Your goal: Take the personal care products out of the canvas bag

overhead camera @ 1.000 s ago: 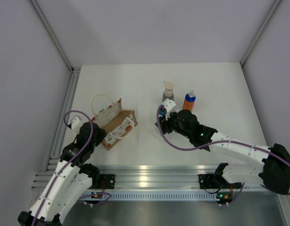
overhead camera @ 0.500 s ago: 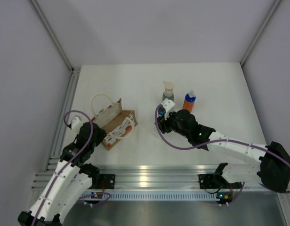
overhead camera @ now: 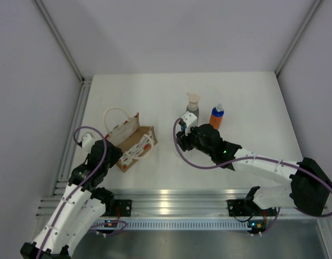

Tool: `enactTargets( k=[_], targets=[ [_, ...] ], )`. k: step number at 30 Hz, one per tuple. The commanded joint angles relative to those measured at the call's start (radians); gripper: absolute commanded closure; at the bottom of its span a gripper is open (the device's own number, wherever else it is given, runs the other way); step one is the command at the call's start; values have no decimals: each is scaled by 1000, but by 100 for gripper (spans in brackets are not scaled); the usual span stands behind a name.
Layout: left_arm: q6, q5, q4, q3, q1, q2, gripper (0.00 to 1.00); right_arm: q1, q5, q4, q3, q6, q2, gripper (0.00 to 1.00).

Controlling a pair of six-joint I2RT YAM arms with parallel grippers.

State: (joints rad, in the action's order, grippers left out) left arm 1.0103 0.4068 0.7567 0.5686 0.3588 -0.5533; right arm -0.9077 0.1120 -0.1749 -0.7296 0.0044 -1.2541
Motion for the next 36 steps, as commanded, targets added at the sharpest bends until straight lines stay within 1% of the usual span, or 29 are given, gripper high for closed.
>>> enactTargets(
  k=[1,2,3,7,9,10,11,12,13,14,15,17,18,20,22,23,24,25,26,27,28,29,30,32,33,36],
  targets=[
    [-25,-14,-19,36,-4,16,44,-7,8,-75,-45,22,-1,89],
    [-32,-20,-20,39,-4,19,43,-5,8,-75,-44,23,5,84],
    [-36,-23,-22,45,-4,20,42,-7,11,-75,-42,23,16,75],
    [-61,-36,-20,74,-4,21,38,-8,18,-60,-47,22,48,60],
    [-76,-39,-20,88,-4,21,34,-7,17,-52,-47,22,71,50],
    [-94,-39,-20,106,-4,21,32,-5,17,-49,-48,25,79,47],
    [-105,-42,-20,119,-4,16,27,-5,18,-48,-48,28,97,43],
    [-119,-49,-17,131,-4,15,26,-5,20,-44,-50,29,107,36],
    [-148,-54,-16,158,-4,12,24,-5,20,-35,-53,31,119,33],
    [-159,-59,-13,171,-4,9,18,-5,21,-29,-54,32,142,30],
    [-168,-60,-10,184,-4,6,16,-5,26,-20,-59,32,151,26],
    [-194,-62,4,217,-4,4,11,-5,43,11,-68,22,180,24],
    [-200,-60,12,229,-4,4,6,-3,54,23,-74,16,191,23],
    [-229,-46,38,270,-4,4,4,-5,109,64,-80,12,223,22],
    [-265,-22,61,306,-4,3,2,-3,165,109,-97,25,248,18],
    [-282,-11,72,342,-4,1,2,-3,237,170,-108,32,272,14],
    [-301,-7,84,361,-4,3,2,-3,277,231,-135,60,286,1],
    [-352,-3,89,378,-4,-3,2,-2,316,289,-155,78,298,1],
    [-372,3,98,399,-4,-10,2,-3,387,395,-169,97,330,1],
    [-387,13,133,446,-4,-16,2,-3,429,441,-188,130,350,1],
    [-419,23,148,468,-4,-29,2,-3,463,480,-191,146,373,1],
    [-441,36,158,487,-4,-33,2,-3,529,515,-194,160,419,0],
    [-458,49,174,514,-4,-34,2,-3,561,578,-194,178,444,1],
    [-504,87,182,527,-4,-28,2,-5,603,635,-191,186,522,0],
    [-519,95,184,528,-4,-20,2,-3,613,688,-192,189,547,1],
    [-585,112,184,536,-4,6,2,-3,653,761,-200,194,645,1]
  ],
)
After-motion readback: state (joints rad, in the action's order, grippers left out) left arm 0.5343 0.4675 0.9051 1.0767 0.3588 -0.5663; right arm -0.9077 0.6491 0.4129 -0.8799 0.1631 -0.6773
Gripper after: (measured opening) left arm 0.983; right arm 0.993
